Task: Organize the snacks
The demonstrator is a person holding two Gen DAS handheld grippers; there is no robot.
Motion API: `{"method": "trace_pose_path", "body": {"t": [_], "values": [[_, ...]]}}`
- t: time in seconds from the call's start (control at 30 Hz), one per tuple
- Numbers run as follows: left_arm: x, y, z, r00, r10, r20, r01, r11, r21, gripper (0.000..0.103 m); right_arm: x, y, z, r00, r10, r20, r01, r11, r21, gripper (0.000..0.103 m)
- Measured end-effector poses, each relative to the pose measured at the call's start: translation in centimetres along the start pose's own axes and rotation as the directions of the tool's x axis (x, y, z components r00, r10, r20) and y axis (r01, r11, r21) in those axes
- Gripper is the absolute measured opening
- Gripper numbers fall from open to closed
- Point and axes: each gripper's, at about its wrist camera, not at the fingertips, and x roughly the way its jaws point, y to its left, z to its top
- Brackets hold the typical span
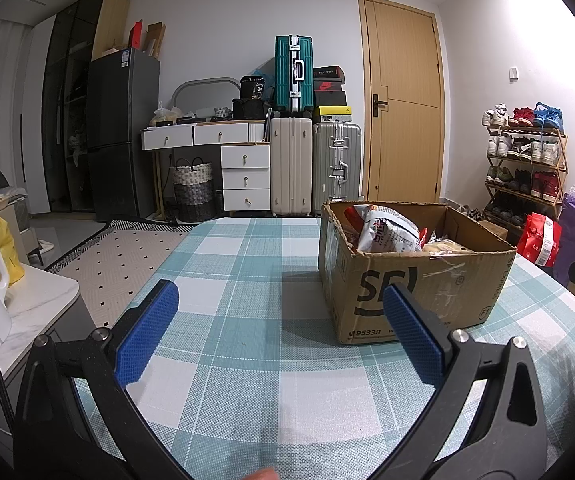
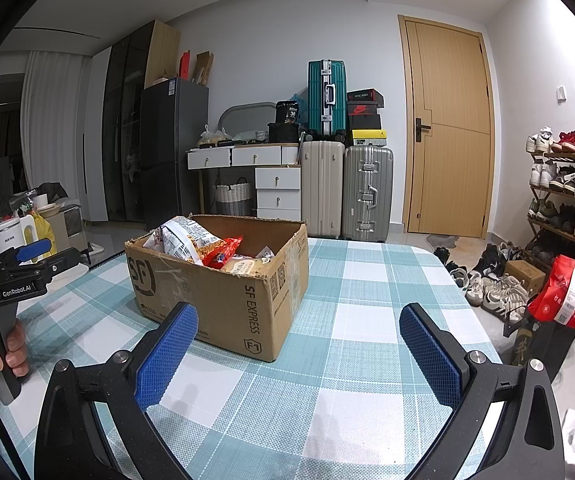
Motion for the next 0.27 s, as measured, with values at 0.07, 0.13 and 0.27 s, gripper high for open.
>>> {"method": "trace_pose_path", "body": {"t": [0.07,0.13,0.27], "values": [[-0.03,0.00,0.19,1.000,0.000,0.000,0.000,1.000,0.000,0.102,-0.04,0.02,0.03,1.000,0.000,0.000,0.000,1.000,0.000,0.103],[-0.08,0.00,0.34,1.000,0.000,0.000,0.000,1.000,0.000,0.102,-0.04,0.03,0.04,1.000,0.000,0.000,0.000,1.000,0.000,0.103],[-0.04,0.01,0.18,1.000,0.002,-0.001,-0.002,1.000,-0.002,0.102,-0.02,0.01,0.04,1.000,0.000,0.000,0.000,1.000,0.000,0.103]]}}
